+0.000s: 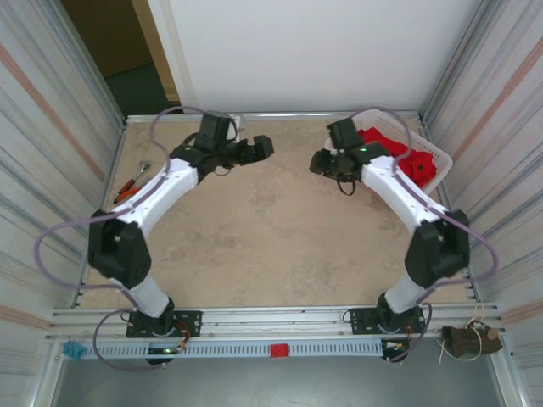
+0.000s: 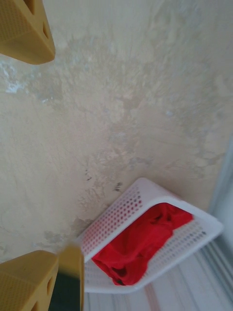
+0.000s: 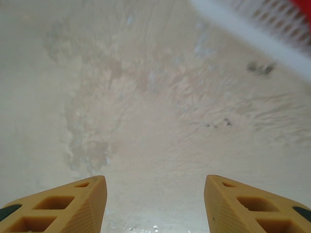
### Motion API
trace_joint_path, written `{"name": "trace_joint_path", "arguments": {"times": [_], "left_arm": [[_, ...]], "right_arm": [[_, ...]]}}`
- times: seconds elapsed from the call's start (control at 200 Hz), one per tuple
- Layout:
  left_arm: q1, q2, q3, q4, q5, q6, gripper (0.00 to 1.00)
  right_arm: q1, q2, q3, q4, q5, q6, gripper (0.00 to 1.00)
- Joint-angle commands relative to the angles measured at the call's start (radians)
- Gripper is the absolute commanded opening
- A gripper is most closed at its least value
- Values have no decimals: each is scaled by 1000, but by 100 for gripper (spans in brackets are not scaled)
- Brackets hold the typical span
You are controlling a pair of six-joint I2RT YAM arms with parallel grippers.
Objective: Fold the inside-out t-shirt
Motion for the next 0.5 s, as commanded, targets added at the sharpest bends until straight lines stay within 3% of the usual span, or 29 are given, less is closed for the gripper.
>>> {"name": "trace_joint_path", "arguments": {"times": [0.0,0.255,0.496], "left_arm": [[40,-107,-39,-39,-37,25,99],[71,-201,-62,-74,-43,33,99],[74,-230,-82,-81,-49,22,99]], "right_arm": [[35,143,48,-66,111,-33,53],[19,377,260,-179,407,-93,53],[-93,534,532,-234,468,-72,53]]}}
